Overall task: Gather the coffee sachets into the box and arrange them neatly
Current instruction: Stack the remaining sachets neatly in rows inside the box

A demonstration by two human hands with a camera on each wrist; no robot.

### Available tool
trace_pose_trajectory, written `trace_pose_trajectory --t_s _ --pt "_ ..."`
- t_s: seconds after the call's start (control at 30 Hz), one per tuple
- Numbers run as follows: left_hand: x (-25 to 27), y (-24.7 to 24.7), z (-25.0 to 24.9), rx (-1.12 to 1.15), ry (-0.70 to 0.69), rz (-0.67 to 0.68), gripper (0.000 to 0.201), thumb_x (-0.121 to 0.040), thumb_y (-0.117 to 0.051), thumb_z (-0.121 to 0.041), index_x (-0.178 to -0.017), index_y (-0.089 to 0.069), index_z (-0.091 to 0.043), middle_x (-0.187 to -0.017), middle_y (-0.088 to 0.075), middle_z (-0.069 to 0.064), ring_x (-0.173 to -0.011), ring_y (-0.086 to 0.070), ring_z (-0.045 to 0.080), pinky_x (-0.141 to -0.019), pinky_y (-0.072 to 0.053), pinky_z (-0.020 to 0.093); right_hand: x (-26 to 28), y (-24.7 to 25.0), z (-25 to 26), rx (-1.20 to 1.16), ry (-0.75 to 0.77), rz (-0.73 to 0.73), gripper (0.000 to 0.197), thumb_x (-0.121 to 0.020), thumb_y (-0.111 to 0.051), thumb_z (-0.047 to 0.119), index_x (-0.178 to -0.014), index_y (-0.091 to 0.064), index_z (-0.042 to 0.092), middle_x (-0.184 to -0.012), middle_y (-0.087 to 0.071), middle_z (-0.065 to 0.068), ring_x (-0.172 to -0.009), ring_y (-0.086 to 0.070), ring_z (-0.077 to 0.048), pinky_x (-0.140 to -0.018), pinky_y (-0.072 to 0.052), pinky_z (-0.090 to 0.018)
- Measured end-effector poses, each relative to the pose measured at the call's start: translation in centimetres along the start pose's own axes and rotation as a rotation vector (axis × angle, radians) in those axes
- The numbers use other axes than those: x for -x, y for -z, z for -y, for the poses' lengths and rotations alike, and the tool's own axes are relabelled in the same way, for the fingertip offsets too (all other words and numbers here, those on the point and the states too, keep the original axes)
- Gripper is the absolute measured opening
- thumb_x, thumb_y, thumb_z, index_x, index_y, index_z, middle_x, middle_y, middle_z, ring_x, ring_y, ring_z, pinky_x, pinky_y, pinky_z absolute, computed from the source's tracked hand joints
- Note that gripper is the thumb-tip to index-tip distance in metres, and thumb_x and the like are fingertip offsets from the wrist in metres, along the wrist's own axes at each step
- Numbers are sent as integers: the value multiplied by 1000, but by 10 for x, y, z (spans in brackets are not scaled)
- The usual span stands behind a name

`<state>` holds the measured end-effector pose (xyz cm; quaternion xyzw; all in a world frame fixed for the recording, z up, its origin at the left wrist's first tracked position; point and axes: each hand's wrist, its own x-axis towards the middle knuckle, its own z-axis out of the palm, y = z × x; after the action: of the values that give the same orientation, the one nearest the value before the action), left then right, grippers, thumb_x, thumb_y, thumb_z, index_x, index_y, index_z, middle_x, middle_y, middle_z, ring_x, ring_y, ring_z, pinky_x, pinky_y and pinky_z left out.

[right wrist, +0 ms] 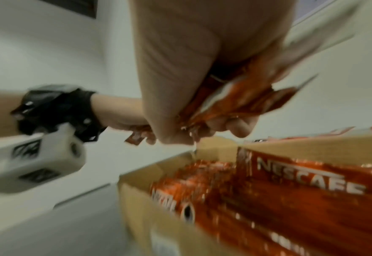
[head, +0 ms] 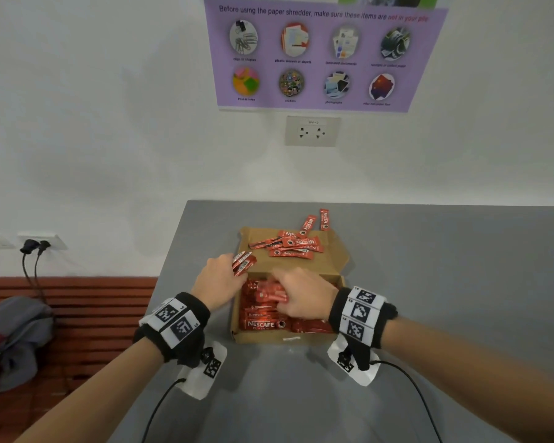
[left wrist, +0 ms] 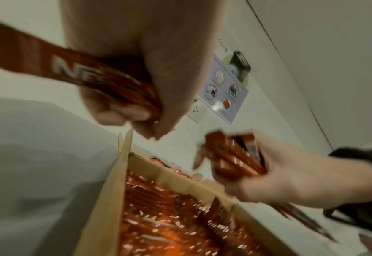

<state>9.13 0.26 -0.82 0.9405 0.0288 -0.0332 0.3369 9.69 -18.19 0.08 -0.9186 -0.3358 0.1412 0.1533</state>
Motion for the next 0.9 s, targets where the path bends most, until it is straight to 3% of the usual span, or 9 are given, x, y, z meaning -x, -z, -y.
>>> trace_pose_trajectory --t_s 0.1,0.17,0.23,0.33,0.43,0.6,0.7,0.8,0.9 --pt "12 5 -21 337 -49 11 24 -86 -65 -18 -67 -52 -17 -51 -56 -10 -44 -53 1 -41 -34 8 -5 15 -3 -313 -61 -126 51 -80 -61 5 -121 -31 9 -88 -61 -2 -69 -62 -14 -54 -49 -22" --pt "13 0 -30 498 -19 37 24 -88 -62 -11 -65 -53 -13 -40 -54 -7 -34 -46 2 -42 -37 16 -9 20 -2 -407 -71 -198 52 -82 -61 3 -124 -30 8 -89 -61 -3 -69 -60 -10 -55 -47 -19" --pt "10 -3 -32 565 -16 45 25 -88 -58 -7 -63 -54 -11 -41 -55 -5 -36 -46 7 -49 -41 25 -11 20 -1 -430 -62 -282 41 -86 -60 8 -122 -40 6 -96 -63 -4 -74 -60 -11 -60 -47 -16" --pt "8 -6 -33 520 -46 105 29 -89 -55 -8 -61 -53 -14 -43 -56 -5 -38 -49 9 -53 -45 27 -10 15 0 -518 -52 -450 19 -89 -59 19 -103 -58 5 -90 -67 -4 -76 -61 -11 -67 -47 -21" --pt "10 -8 -35 470 -92 127 27 -89 -54 -7 -64 -53 -18 -47 -58 -6 -40 -52 9 -55 -48 26 -8 11 2 -576 -58 -494 18 -89 -62 29 -92 -62 11 -79 -65 5 -66 -57 2 -62 -42 -11" --pt "10 -2 -29 559 -92 230 10 -87 -62 -11 -79 -56 -11 -61 -64 3 -43 -54 15 -49 -48 24 -7 17 -8 -681 -126 -586 16 -89 -61 22 -99 -64 10 -88 -68 1 -78 -63 -9 -76 -49 -17" --pt "13 -5 -29 570 -82 118 17 -87 -62 -9 -73 -53 -12 -58 -58 2 -41 -50 11 -47 -46 23 -7 22 -16 -696 -135 -508 18 -90 -59 23 -96 -64 6 -87 -69 -8 -78 -63 -24 -77 -50 -34" --pt "10 -10 -40 549 -113 -22 19 -88 -60 -10 -71 -52 -15 -53 -57 -2 -39 -51 8 -46 -46 21 -5 15 -7 -718 -82 -467 20 -90 -59 26 -95 -64 7 -84 -68 -2 -75 -63 -16 -74 -49 -25" --pt "5 -8 -47 485 -166 9 16 -88 -58 -7 -74 -54 -15 -52 -57 -5 -39 -52 5 -48 -47 19 -6 11 -5 -767 -115 -566 21 -86 -66 25 -101 -65 12 -88 -68 6 -77 -62 1 -71 -46 -10"
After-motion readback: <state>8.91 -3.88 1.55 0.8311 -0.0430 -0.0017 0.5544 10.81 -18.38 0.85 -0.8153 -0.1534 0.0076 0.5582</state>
